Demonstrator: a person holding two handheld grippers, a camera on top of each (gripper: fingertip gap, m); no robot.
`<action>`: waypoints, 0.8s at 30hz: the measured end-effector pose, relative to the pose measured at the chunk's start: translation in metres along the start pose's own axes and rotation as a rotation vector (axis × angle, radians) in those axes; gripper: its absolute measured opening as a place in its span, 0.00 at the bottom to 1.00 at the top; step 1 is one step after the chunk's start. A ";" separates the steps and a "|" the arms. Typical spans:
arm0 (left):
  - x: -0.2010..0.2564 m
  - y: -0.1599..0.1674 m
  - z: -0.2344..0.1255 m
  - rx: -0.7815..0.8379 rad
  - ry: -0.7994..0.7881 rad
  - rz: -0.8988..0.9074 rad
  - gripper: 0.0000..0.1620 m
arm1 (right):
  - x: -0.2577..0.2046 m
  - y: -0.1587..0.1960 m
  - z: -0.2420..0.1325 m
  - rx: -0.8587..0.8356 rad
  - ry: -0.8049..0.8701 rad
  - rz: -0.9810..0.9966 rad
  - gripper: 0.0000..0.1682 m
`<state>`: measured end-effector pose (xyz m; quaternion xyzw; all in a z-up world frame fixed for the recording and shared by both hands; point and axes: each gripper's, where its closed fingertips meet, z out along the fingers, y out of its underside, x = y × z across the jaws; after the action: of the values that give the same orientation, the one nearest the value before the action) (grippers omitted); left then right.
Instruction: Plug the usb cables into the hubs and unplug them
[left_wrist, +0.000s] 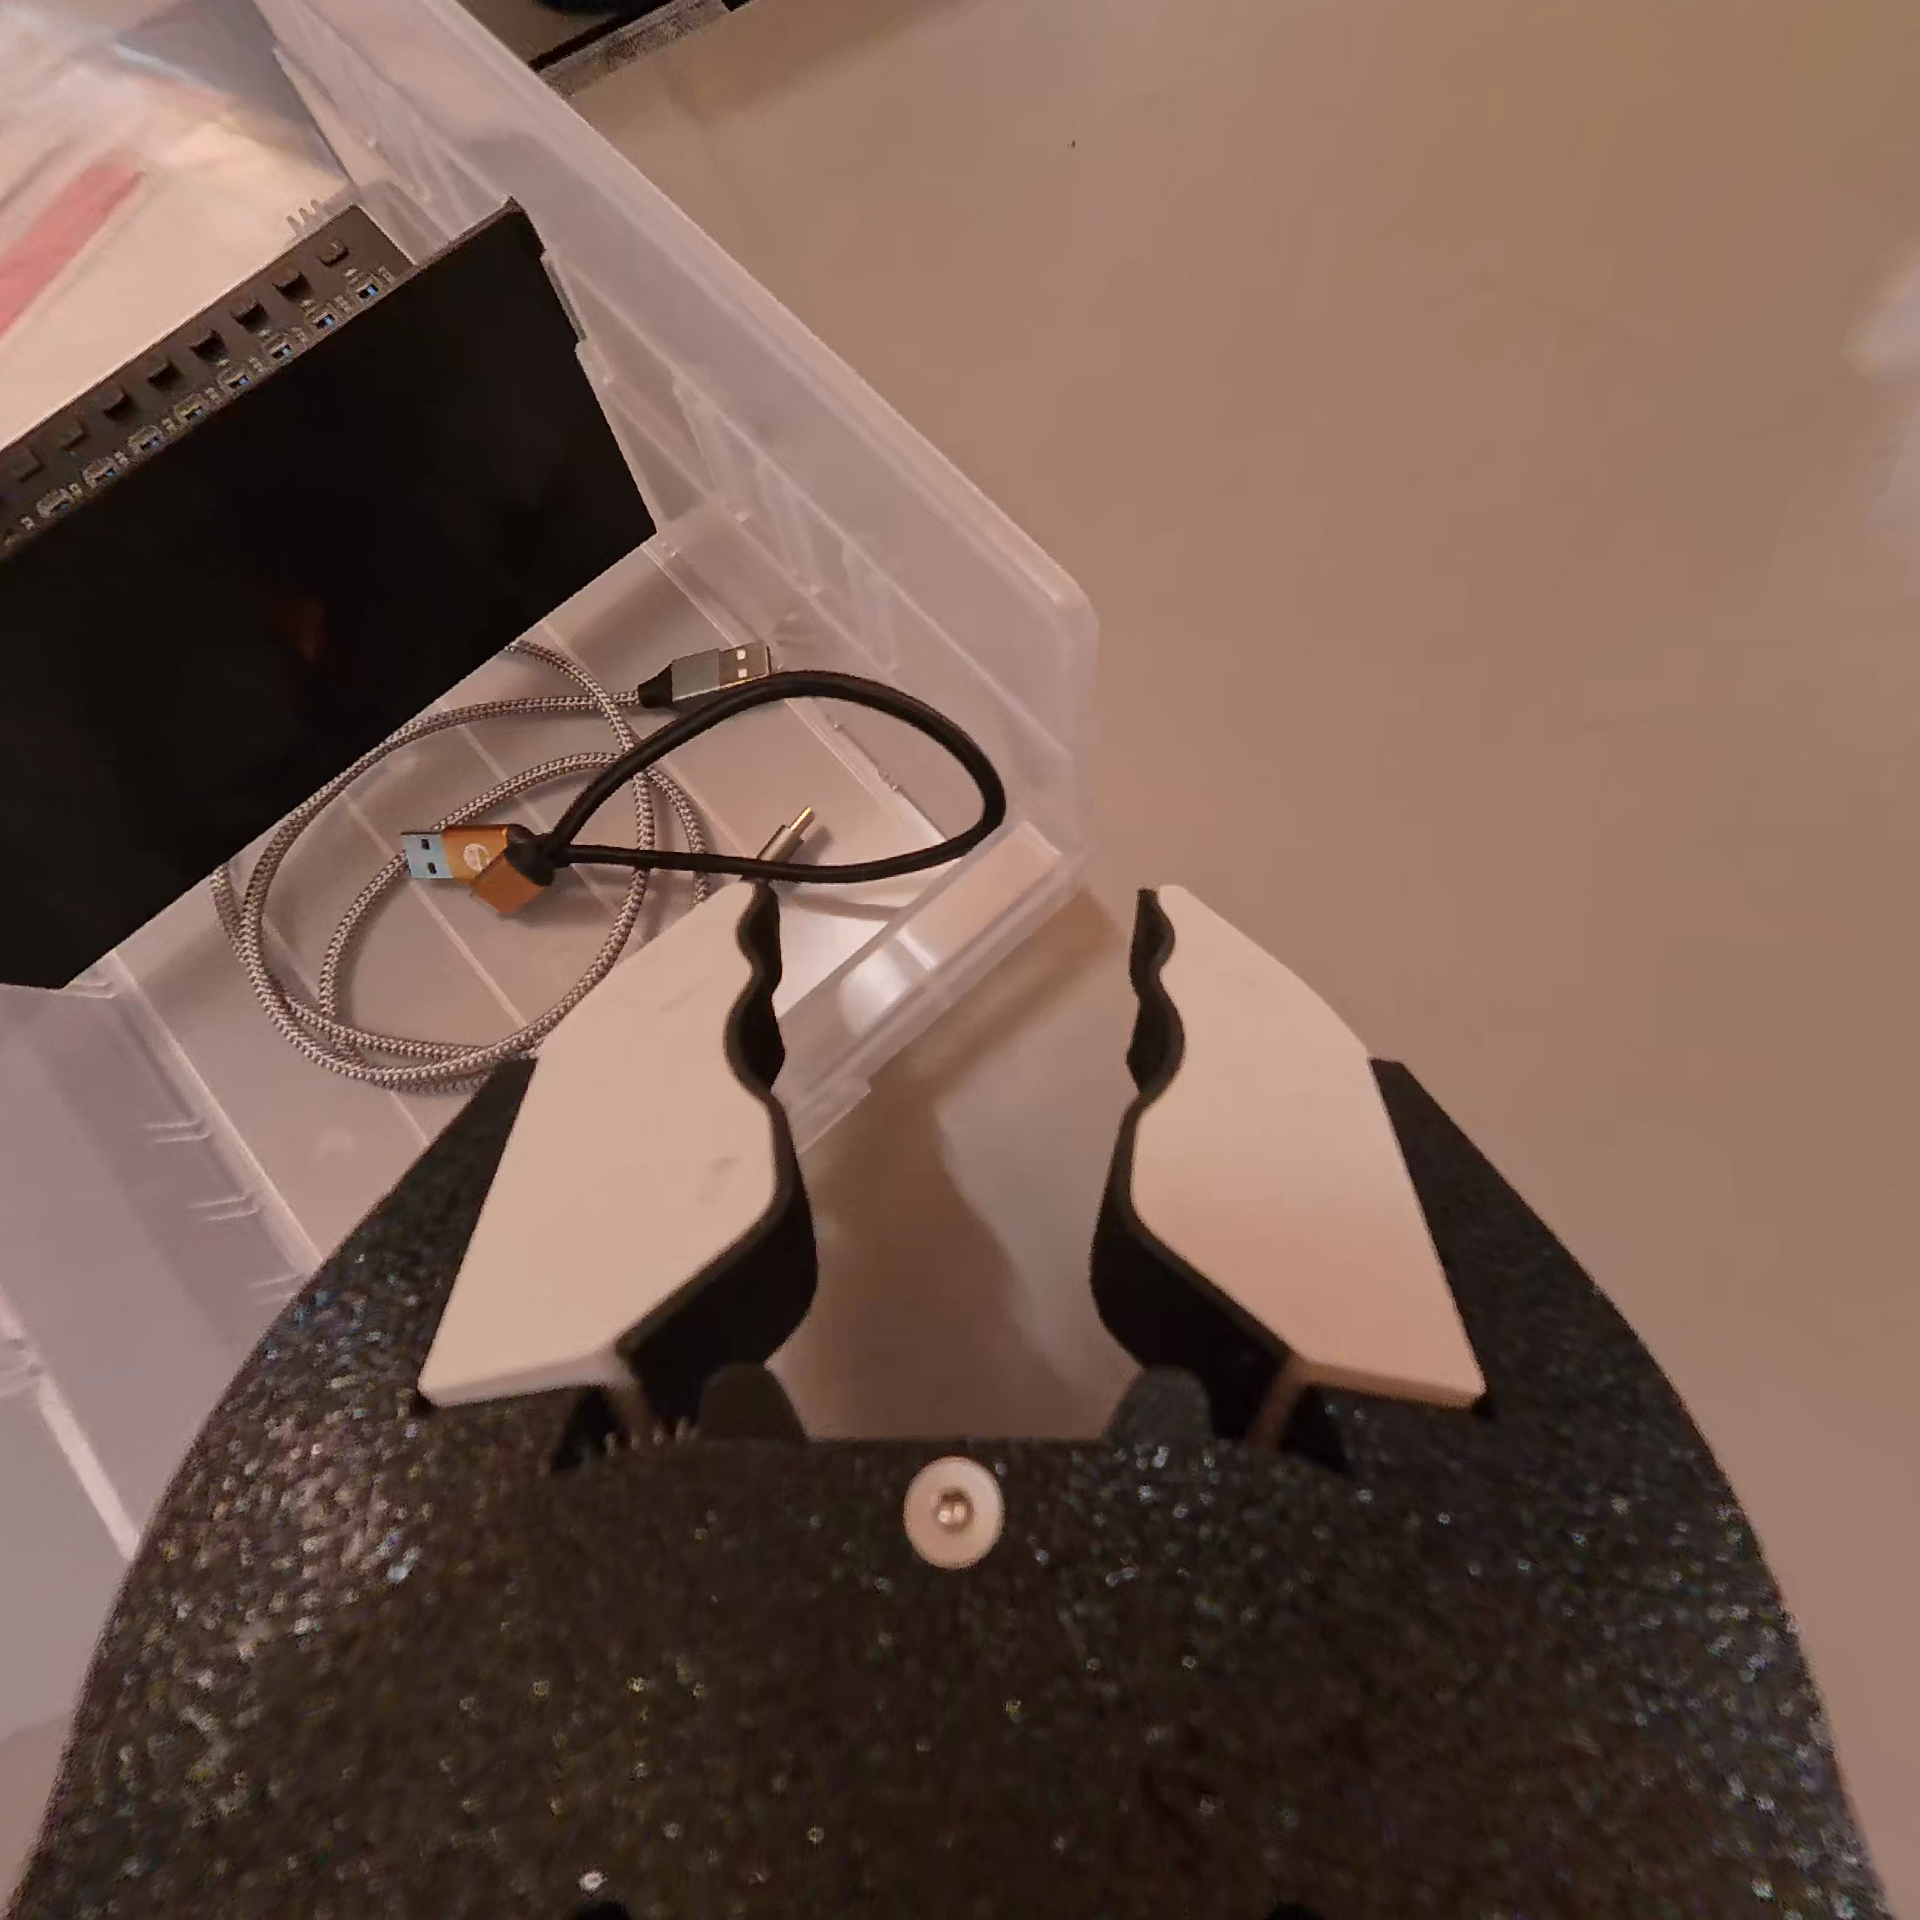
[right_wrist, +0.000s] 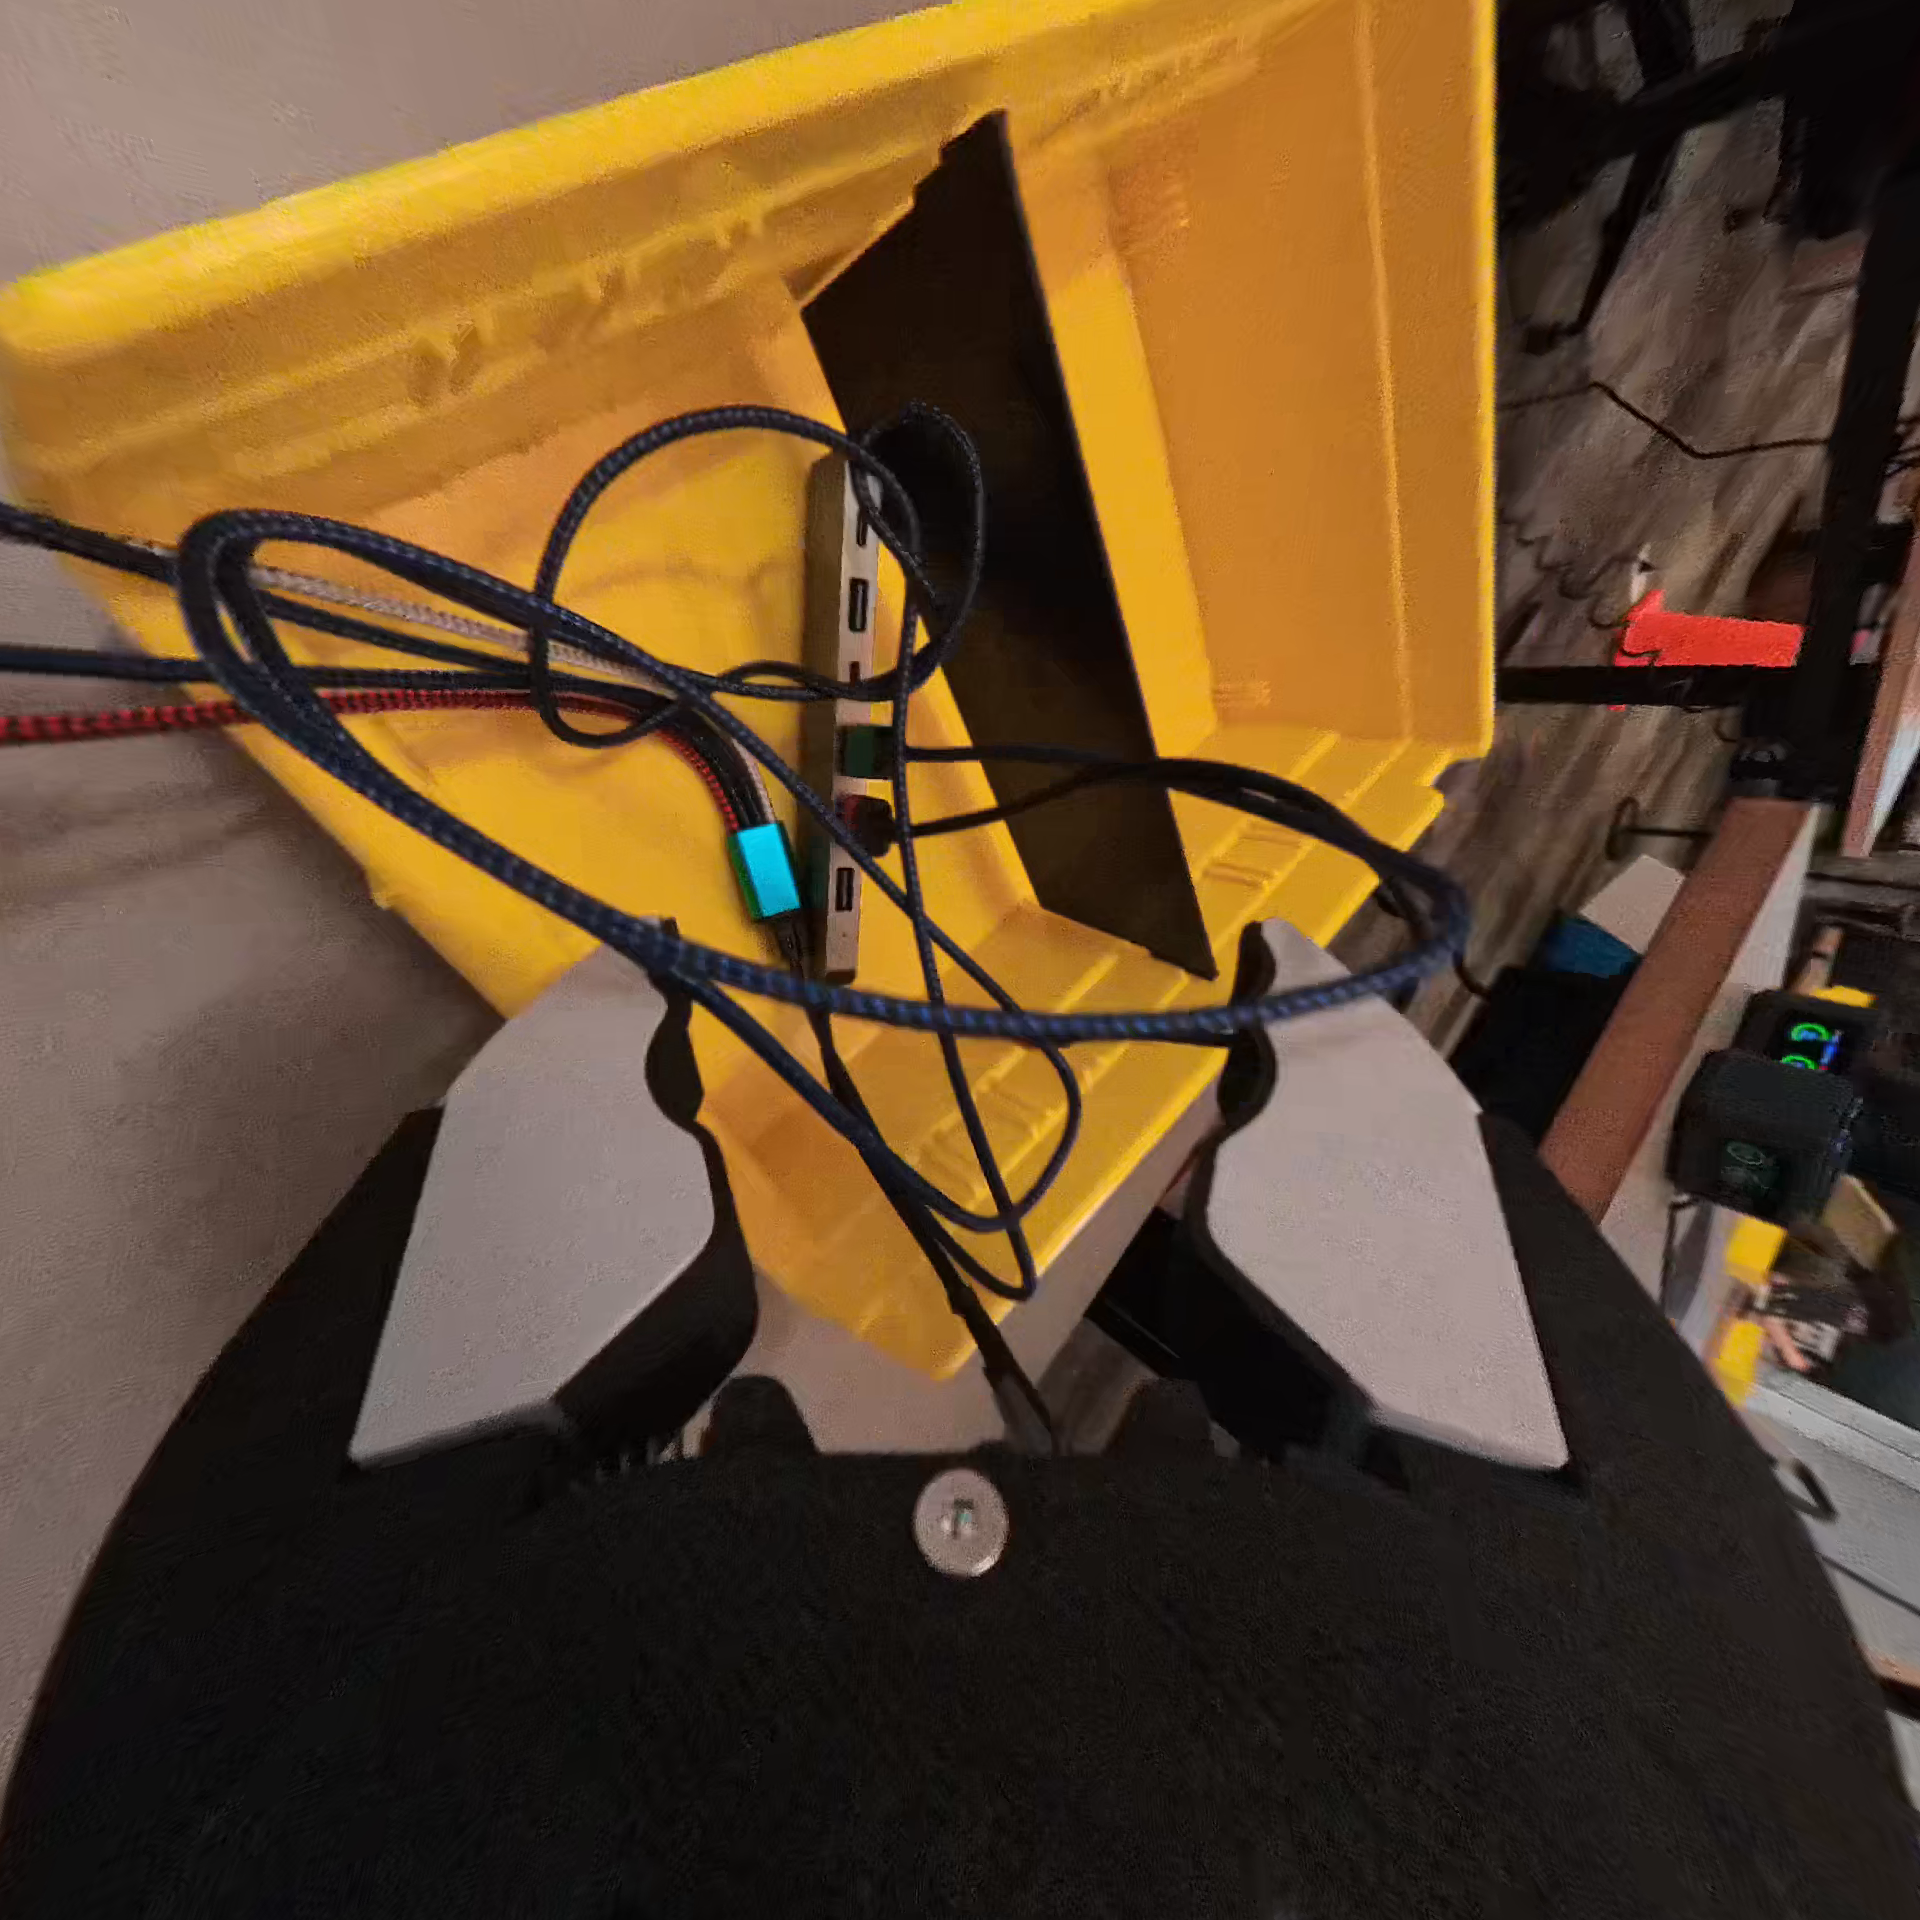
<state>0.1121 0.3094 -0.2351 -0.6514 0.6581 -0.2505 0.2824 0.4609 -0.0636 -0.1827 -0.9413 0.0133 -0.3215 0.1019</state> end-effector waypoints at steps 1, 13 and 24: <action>-0.001 0.000 0.000 0.001 0.001 -0.003 0.39 | 0.003 0.000 -0.011 0.042 -0.030 0.032 0.61; -0.004 -0.010 -0.010 0.072 0.015 -0.044 0.39 | 0.089 -0.047 -0.184 0.970 -0.066 0.694 0.60; -0.062 -0.073 -0.072 0.184 -0.032 0.123 0.39 | -0.120 -0.127 -0.192 1.015 -0.287 0.297 0.61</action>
<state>0.1139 0.3668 -0.1296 -0.5849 0.6664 -0.2818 0.3665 0.2438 0.0363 -0.0809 -0.7963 -0.0246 -0.1380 0.5885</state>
